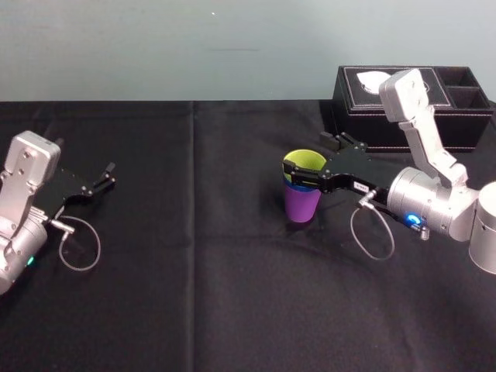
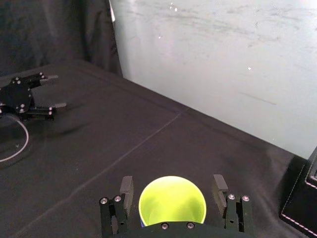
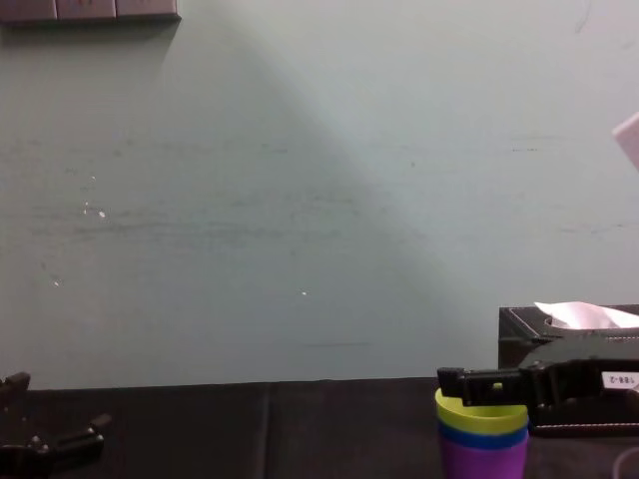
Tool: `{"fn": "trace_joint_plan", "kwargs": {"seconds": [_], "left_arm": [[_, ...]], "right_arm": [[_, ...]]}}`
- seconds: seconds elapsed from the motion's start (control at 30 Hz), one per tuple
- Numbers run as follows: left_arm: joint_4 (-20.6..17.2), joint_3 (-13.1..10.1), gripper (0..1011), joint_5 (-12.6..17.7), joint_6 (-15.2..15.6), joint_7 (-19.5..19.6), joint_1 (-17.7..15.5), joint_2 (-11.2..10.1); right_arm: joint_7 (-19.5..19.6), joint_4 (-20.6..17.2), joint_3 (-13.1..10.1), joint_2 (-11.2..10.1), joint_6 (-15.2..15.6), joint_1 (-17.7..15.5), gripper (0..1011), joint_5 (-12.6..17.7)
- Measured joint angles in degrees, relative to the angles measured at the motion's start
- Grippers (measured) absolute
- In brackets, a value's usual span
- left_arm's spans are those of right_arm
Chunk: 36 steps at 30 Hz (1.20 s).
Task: Stack the three plastic cups sequentially using one hand.
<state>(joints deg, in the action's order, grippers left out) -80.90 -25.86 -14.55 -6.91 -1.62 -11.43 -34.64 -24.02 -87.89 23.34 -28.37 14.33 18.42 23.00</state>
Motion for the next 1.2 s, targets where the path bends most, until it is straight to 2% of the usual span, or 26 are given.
{"fn": "trace_joint_plan", "kwargs": {"seconds": [0.2, 0.43, 0.57, 0.8, 1.2], "left_arm": [[0.00, 0.00, 1011, 0.00, 0.00, 0.00, 0.00, 0.00], [0.00, -0.01, 1011, 0.00, 0.00, 0.00, 0.00, 0.00], [0.00, 0.00, 1011, 0.00, 0.00, 0.00, 0.00, 0.00], [0.00, 0.00, 1011, 0.00, 0.00, 0.00, 0.00, 0.00], [0.00, 0.00, 1011, 0.00, 0.00, 0.00, 0.00, 0.00]], "right_arm": [[2.69, -2.96, -2.49, -0.51, -1.22, -3.10, 1003, 0.05], [6.17, -7.35, -7.45, -1.56, -3.89, -9.61, 1003, 0.58], [8.98, -8.99, -10.10, -1.78, -6.18, -13.89, 1003, -0.76], [12.25, -8.37, -12.64, -1.01, -8.06, -17.73, 1003, -2.99], [12.77, -4.90, -14.63, 0.75, -8.75, -18.83, 1003, -4.11]]}}
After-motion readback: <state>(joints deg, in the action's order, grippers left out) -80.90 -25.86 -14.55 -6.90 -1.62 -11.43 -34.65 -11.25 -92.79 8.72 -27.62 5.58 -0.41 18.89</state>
